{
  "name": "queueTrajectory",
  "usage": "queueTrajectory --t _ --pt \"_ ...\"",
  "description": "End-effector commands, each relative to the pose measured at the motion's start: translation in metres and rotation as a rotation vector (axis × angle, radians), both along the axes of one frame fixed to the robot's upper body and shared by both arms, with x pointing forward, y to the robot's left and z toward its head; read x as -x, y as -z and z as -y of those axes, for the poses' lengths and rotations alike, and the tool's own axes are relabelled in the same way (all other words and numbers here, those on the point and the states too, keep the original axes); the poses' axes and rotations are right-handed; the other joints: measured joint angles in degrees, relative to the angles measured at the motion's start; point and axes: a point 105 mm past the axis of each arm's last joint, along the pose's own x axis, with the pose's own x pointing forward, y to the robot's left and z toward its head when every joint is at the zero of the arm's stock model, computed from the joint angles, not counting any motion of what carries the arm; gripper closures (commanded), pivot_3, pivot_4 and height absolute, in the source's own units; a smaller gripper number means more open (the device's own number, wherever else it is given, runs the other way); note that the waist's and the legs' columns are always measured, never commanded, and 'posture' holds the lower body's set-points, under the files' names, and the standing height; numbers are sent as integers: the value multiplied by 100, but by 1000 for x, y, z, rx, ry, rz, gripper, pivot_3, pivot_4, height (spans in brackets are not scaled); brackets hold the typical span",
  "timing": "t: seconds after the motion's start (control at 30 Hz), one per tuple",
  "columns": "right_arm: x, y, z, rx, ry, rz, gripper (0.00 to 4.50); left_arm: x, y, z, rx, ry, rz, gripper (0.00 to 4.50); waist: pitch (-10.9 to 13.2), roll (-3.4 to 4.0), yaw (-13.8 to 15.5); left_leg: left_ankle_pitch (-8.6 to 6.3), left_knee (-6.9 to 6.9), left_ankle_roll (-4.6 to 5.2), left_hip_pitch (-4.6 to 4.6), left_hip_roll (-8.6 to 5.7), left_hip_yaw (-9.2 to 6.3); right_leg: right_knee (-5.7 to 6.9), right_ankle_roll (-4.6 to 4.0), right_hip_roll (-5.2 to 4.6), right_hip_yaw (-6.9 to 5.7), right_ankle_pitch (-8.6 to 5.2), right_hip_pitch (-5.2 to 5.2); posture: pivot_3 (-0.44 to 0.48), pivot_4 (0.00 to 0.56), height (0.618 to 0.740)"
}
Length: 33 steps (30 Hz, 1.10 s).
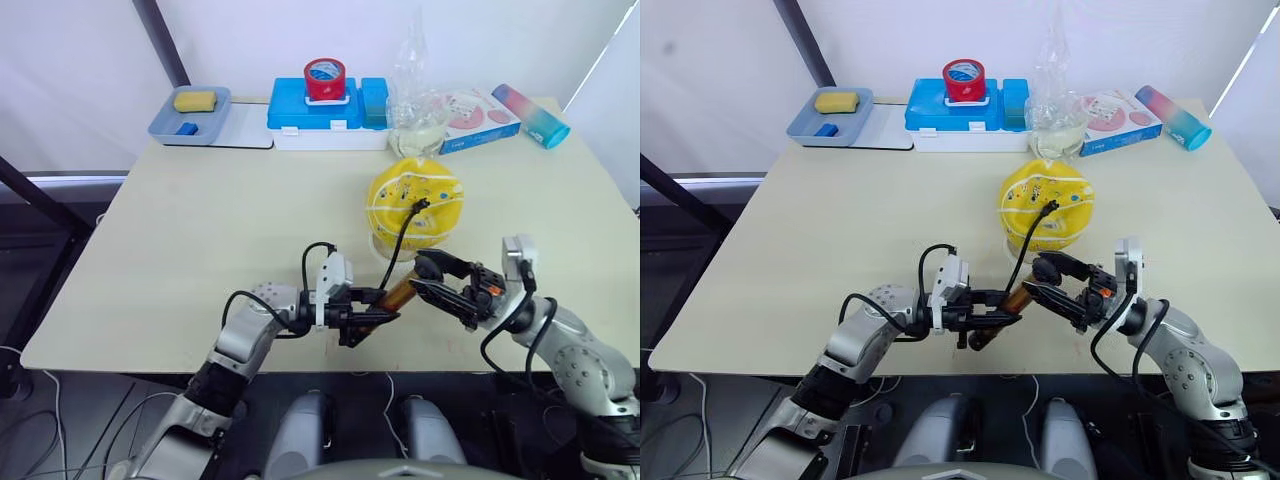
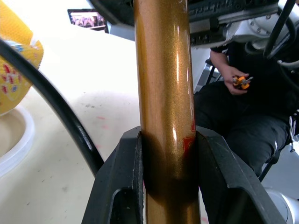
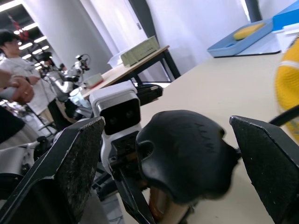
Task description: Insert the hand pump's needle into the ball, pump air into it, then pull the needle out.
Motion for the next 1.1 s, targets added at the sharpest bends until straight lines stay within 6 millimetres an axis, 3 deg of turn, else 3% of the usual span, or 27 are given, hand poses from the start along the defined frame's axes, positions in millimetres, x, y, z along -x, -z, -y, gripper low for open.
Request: queueTrajectory --t 0.03,0.6,1.1 --pt "4 -14 -6 -38 -37 48 0 3 -7 4 28 24 39 3451 0 0 -7 0 0 0 0 0 0 0 0 1 1 0 0 0 150 739" --pt "1 -17 -9 -115 -21 48 0 -2 -16 9 156 -38 -52 3451 0 0 -4 0 0 0 2 4 -2 -3 1 10 -3 0 5 0 150 739" --pt "-7 -25 0 -177 20 39 0 -2 -8 3 129 -37 -50 3451 0 0 -9 0 0 0 3 4 -3 -3 0 13 -3 0 5 0 150 739"
